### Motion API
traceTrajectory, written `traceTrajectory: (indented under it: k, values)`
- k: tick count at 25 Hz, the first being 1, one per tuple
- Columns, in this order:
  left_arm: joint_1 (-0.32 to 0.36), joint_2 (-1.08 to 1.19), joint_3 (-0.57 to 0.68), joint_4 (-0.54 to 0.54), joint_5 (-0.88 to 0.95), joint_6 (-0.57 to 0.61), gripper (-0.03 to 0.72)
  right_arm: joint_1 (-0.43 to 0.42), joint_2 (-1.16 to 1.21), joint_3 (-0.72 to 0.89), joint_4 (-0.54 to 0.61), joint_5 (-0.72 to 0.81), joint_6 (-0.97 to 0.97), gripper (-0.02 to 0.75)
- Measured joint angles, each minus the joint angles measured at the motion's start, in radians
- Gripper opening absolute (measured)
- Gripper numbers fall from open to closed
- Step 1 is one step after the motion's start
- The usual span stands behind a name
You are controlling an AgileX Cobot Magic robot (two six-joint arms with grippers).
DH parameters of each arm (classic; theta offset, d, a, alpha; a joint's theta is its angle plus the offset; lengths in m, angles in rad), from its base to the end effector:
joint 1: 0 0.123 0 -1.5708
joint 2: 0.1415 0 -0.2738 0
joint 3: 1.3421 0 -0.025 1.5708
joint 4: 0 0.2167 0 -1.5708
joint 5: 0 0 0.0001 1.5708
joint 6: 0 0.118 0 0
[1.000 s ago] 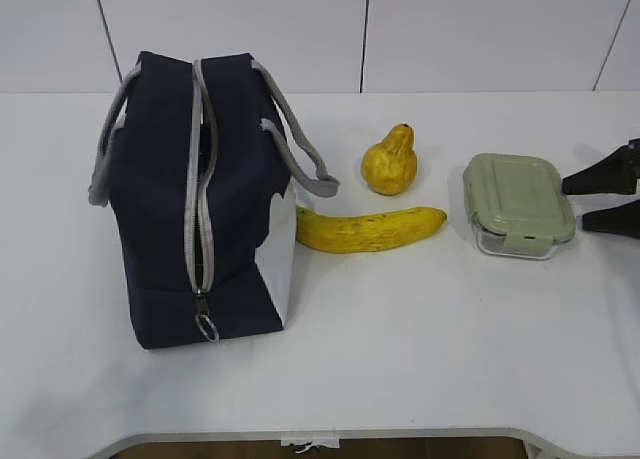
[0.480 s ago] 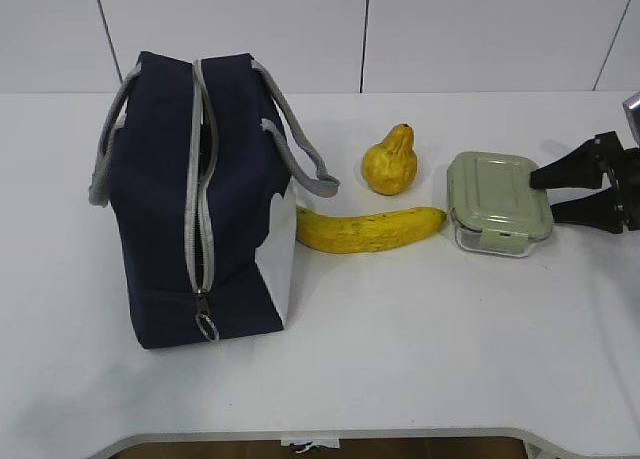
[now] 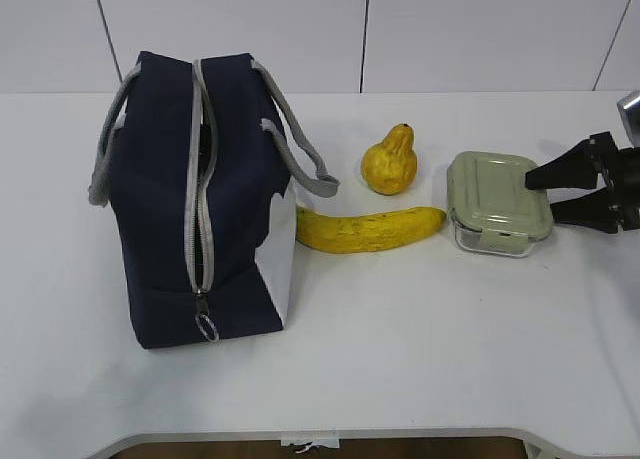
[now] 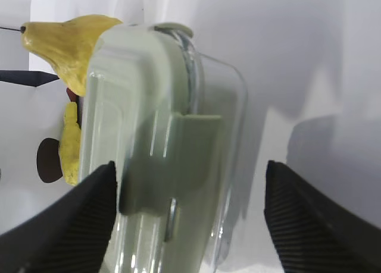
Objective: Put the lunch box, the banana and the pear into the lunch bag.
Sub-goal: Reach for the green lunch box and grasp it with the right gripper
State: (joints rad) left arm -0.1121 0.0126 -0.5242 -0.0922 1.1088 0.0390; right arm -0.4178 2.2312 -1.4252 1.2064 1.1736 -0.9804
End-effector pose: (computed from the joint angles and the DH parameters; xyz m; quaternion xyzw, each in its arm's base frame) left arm -0.0040 -0.0093 0.2505 0.0682 0.8590 -0.0644 0.5033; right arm 0.3932 -0.0633 0.1303 0.0629 0.8643 0.4532 0.2088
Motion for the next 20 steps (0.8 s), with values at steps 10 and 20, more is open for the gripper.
traceTrajectory:
  k: [10, 20]
  values:
    - [0.000, 0.000, 0.000, 0.000, 0.000, 0.000, 0.255, 0.043, 0.000, 0.000, 0.000, 0.000, -0.020, 0.592]
    - [0.000, 0.000, 0.000, 0.000, 0.000, 0.000, 0.255, 0.043, 0.000, -0.002, -0.001, 0.000, -0.020, 0.443]
